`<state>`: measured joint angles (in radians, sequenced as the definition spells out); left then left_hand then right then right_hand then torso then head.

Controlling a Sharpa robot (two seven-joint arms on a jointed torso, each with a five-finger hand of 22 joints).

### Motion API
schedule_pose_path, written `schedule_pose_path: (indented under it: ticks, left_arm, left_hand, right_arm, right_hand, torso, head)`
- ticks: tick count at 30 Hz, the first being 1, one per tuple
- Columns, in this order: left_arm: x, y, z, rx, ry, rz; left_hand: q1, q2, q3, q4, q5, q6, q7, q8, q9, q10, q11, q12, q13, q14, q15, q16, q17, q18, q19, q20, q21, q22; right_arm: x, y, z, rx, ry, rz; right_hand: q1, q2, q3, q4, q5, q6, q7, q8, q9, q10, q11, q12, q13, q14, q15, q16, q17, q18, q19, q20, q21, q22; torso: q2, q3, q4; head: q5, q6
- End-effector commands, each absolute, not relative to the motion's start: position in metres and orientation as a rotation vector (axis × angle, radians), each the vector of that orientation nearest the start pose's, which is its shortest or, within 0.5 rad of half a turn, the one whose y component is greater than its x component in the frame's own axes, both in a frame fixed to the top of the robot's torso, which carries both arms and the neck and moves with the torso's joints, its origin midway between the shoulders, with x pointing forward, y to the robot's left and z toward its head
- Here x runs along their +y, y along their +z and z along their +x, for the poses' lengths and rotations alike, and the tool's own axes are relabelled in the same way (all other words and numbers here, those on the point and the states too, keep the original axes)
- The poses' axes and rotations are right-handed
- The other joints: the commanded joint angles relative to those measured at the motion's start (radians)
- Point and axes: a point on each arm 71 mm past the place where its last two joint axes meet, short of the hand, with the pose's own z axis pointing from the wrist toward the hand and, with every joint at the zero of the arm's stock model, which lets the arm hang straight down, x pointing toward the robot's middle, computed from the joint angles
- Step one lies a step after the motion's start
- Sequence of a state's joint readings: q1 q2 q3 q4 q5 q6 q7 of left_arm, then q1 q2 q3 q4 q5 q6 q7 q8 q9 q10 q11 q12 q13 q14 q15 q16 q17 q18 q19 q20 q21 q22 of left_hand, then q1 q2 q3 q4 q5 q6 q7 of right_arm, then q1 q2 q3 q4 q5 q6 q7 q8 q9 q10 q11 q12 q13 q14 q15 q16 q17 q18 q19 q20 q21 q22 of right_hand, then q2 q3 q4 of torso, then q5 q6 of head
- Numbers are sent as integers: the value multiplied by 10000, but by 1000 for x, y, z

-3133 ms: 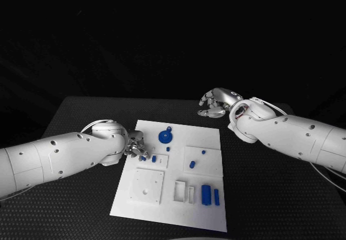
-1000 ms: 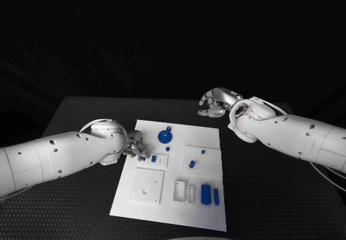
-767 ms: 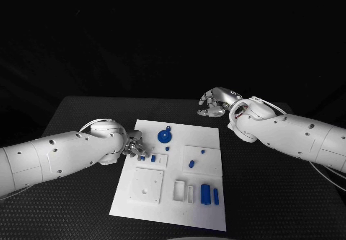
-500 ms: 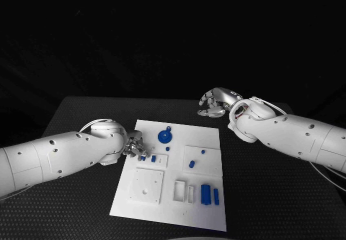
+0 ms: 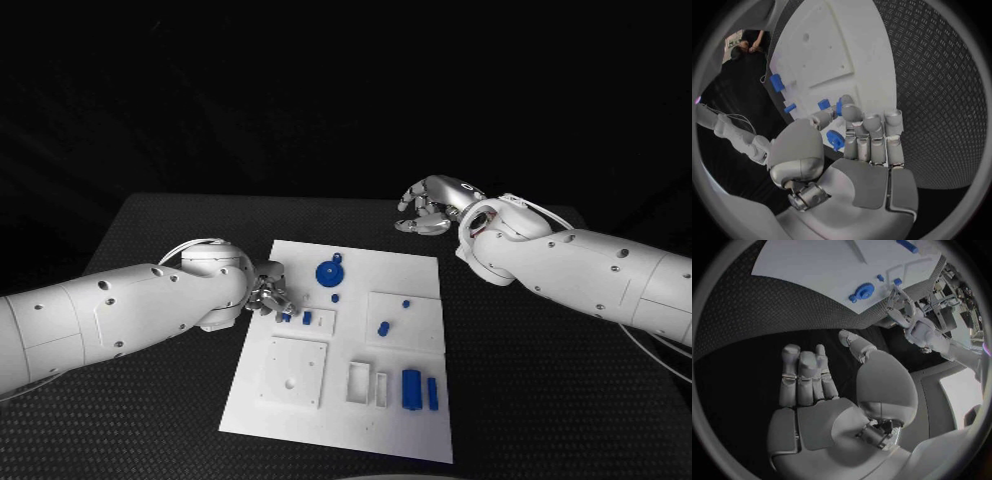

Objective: Assemble the parts on the task board

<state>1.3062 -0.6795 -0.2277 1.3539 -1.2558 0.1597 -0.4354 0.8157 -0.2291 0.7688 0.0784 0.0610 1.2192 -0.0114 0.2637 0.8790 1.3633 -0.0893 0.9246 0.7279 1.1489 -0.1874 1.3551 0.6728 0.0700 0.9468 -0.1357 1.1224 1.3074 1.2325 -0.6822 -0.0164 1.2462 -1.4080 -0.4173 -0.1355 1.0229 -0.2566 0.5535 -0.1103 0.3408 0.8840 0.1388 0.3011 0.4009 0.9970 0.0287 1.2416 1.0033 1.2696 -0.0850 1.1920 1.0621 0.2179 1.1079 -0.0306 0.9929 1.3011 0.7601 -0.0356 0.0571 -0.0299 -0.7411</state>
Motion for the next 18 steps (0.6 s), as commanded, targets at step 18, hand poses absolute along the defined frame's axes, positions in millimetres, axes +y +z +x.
schedule_pose_path:
  ticks: [18]
  left_arm:
    - [199,-253,497,22956,-1950,1131]
  left_hand:
    - [-120,134,55,244,-35,-496,284,-84,-26,2,-39,46,-9,22,-65,57,5,38,17,-1330,22,128]
  right_arm:
    - [-206,-171,545,15516,5308,-22]
  right_hand:
    - [-91,-10,-45,27,43,2,47,-45,-12,-36,18,73,-12,22,57,-27,-7,439,49,-19,-51,12]
  torso:
    - [-1,-2,2]
  head:
    - [9,2]
